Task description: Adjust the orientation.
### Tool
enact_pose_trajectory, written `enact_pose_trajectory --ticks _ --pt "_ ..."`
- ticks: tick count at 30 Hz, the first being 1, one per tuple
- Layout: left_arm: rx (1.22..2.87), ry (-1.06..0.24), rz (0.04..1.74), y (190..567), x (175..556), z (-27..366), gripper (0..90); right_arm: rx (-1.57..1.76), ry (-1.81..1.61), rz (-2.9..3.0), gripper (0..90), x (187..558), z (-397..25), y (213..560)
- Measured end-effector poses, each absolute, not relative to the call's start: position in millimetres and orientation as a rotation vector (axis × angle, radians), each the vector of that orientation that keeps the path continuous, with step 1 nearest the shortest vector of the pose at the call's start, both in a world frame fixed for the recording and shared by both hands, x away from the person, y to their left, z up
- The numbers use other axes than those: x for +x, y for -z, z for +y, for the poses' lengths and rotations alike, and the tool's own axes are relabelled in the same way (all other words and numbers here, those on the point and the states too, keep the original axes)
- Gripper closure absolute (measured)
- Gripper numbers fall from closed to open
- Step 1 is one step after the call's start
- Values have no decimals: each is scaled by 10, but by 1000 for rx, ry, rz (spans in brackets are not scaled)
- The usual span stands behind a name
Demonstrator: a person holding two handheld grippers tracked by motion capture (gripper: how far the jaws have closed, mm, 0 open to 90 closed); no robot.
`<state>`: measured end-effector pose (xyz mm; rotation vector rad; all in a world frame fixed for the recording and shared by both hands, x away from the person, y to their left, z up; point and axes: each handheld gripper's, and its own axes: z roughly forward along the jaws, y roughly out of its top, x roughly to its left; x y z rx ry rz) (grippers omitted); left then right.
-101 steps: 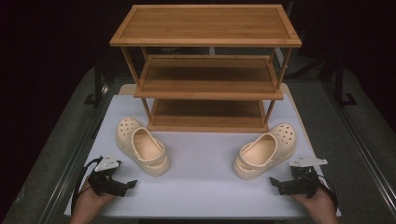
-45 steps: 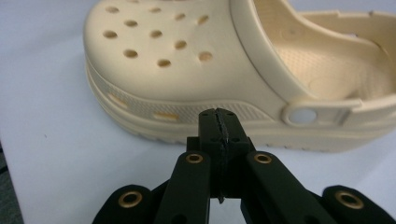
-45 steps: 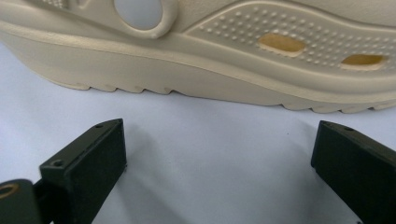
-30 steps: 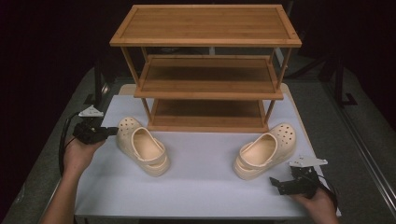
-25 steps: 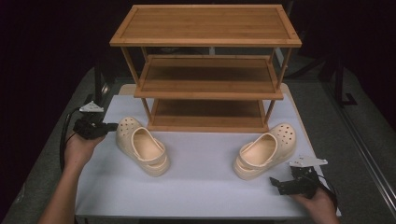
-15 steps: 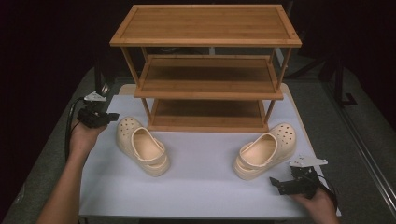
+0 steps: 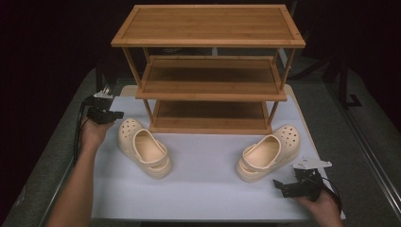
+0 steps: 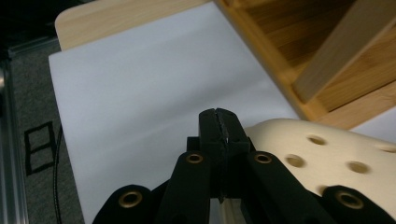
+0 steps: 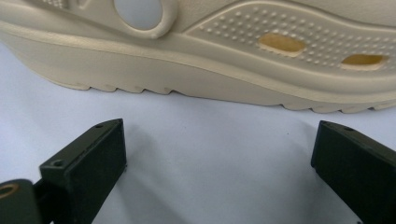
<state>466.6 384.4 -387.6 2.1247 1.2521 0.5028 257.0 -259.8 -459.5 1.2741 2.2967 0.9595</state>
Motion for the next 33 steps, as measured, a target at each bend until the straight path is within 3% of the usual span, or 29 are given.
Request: enact_pose_trajectory --ticks 17,33 --pt "2155 -445 1272 4053 4725 3765 900 1274 -960 2297 30 2569 -2599 4595" --pt "2206 -388 1197 4037 4431 3405 900 1273 -960 2297 30 2569 -2598 4595"
